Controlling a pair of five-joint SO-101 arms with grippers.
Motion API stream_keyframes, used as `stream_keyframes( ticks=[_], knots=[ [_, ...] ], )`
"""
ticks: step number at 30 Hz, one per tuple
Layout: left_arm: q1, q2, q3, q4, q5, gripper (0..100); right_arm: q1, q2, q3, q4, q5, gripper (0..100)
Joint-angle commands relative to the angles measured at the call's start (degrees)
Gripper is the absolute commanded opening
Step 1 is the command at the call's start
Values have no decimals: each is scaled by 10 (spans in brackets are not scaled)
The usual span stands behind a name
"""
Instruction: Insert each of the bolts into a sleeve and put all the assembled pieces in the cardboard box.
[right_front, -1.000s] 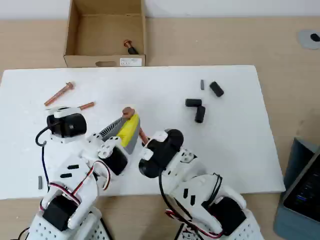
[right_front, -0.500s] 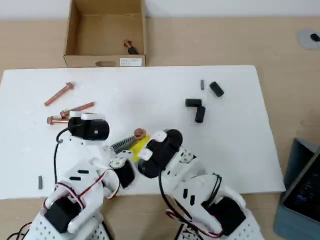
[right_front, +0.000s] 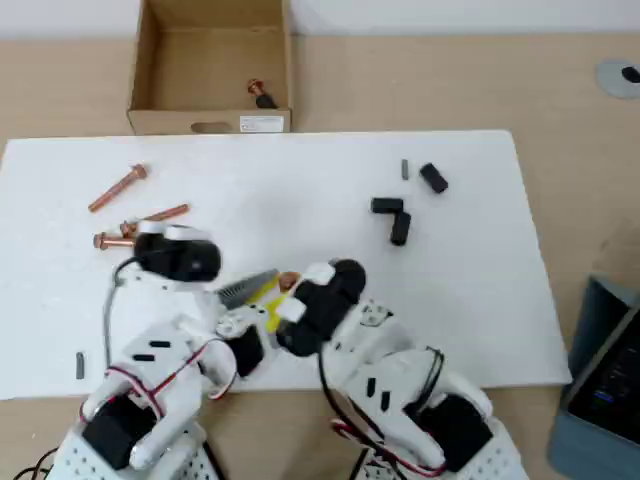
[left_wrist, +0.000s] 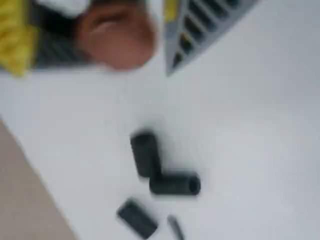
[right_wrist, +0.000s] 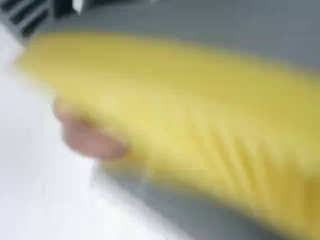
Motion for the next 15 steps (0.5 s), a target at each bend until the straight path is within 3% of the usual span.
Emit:
stream_keyframes(
  ticks=[1,9,14,15],
  knots=[
    [-20,1,-43,2,-18,216,-2,-61,-41,-18,4,9],
    [-57,1,-91,2,-53,202,-2,-61,-35,-17,4,9],
    [-80,-1,-111,-3,-101,0,8,-61,-35,-13,-5,9],
    [-90,-1,-113,1,-115,9,21,-61,-36,-13,-16,9]
  ],
)
